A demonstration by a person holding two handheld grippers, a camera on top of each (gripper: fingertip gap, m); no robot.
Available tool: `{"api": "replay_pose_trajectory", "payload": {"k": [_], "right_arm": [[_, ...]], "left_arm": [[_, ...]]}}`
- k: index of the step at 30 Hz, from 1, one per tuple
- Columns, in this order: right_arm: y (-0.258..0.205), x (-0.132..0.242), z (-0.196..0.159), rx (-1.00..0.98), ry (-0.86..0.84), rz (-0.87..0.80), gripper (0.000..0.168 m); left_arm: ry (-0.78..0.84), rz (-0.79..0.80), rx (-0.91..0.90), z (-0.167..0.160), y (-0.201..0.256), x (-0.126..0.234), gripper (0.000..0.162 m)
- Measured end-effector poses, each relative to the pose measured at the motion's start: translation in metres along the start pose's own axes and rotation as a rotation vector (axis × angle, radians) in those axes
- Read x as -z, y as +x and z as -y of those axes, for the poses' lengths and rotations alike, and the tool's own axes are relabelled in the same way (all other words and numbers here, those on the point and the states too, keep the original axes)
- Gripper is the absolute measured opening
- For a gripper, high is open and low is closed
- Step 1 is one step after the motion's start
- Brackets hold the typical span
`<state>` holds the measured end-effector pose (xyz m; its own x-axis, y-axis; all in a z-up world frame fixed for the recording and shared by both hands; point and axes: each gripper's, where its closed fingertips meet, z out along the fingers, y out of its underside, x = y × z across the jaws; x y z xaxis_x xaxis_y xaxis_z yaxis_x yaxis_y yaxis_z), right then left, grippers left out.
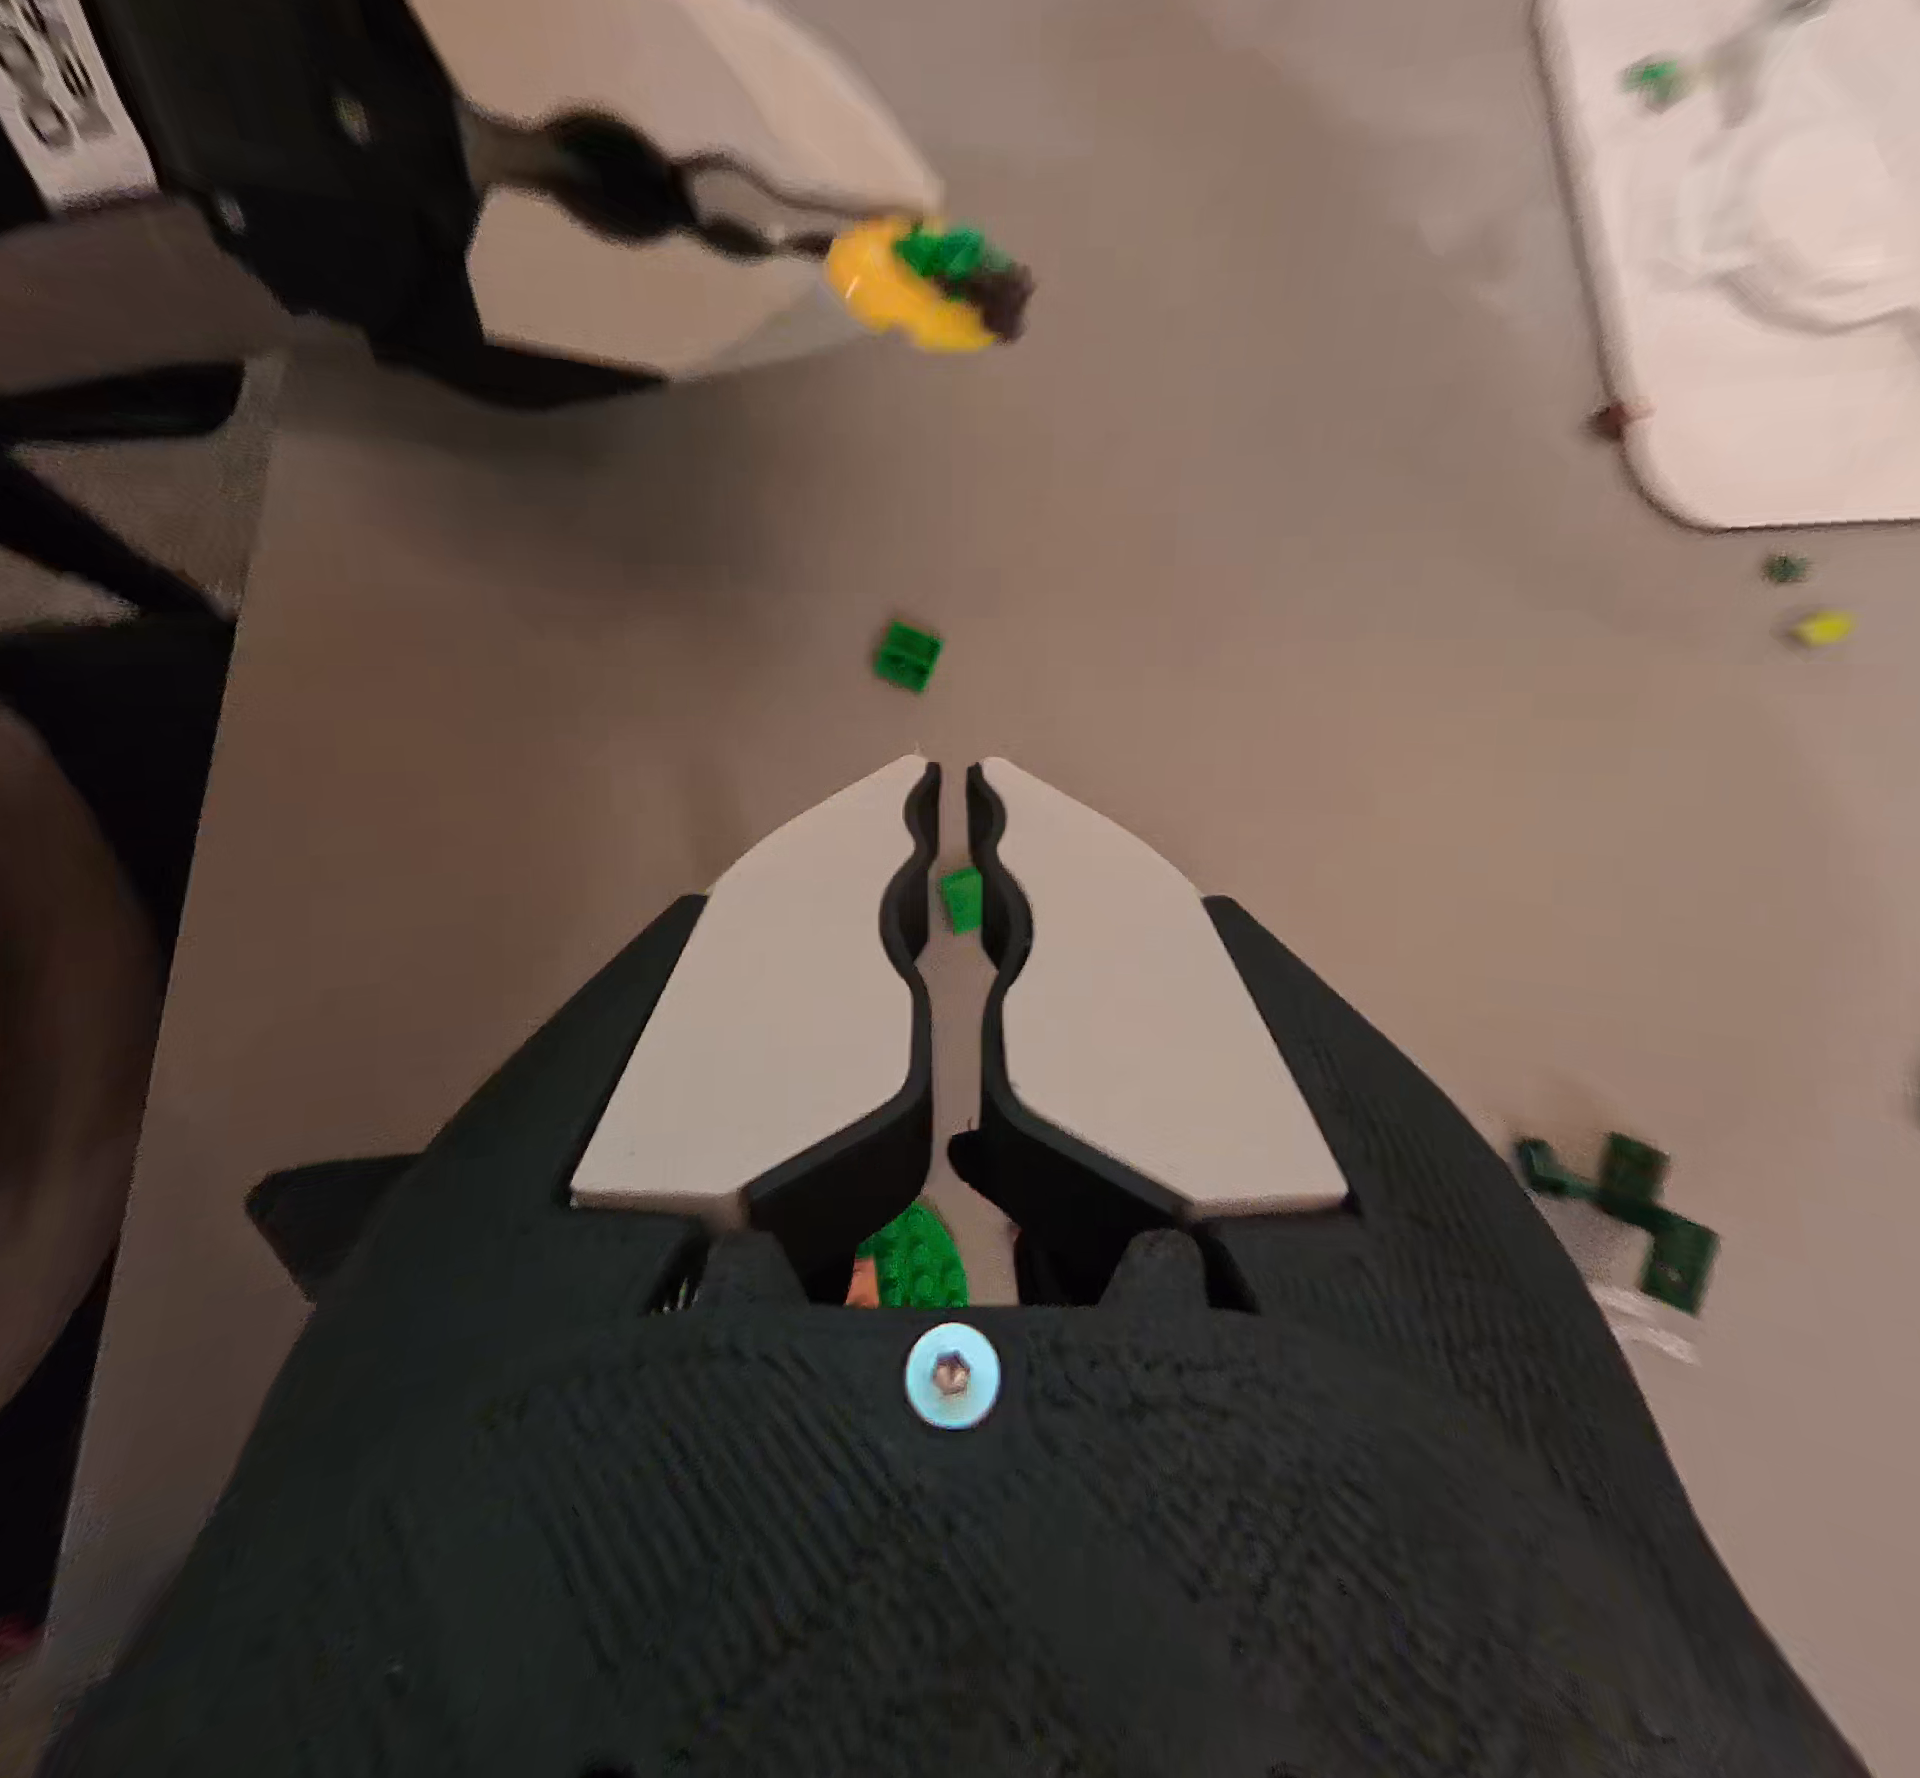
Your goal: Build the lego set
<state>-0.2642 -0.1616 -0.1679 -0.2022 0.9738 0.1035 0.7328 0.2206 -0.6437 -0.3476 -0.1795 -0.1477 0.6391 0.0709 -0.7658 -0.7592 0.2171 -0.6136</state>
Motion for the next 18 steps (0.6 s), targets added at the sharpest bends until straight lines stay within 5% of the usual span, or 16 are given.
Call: {"api": "replay_pose_trajectory", "payload": {"k": [4, 8, 18], "right_arm": [[-0.021, -0.045, -0.006, -0.014, -0.125, 0.221, 0.014], [-0.012, -0.074, -0.017, 0.047, -0.216, 0.233, 0.027], [-0.016, -0.102, -0.019, 0.139, -0.29, 0.246, 0.016]], "left_arm": [[-0.03, 0.041, 0.0, -0.009, -0.011, 0.002, 0.005], [-0.049, 0.045, -0.028, -0.016, -0.017, 0.005, 0.005], [-0.089, -0.08, -0.108, -0.035, -0.015, 0.015, 0.005]]}}
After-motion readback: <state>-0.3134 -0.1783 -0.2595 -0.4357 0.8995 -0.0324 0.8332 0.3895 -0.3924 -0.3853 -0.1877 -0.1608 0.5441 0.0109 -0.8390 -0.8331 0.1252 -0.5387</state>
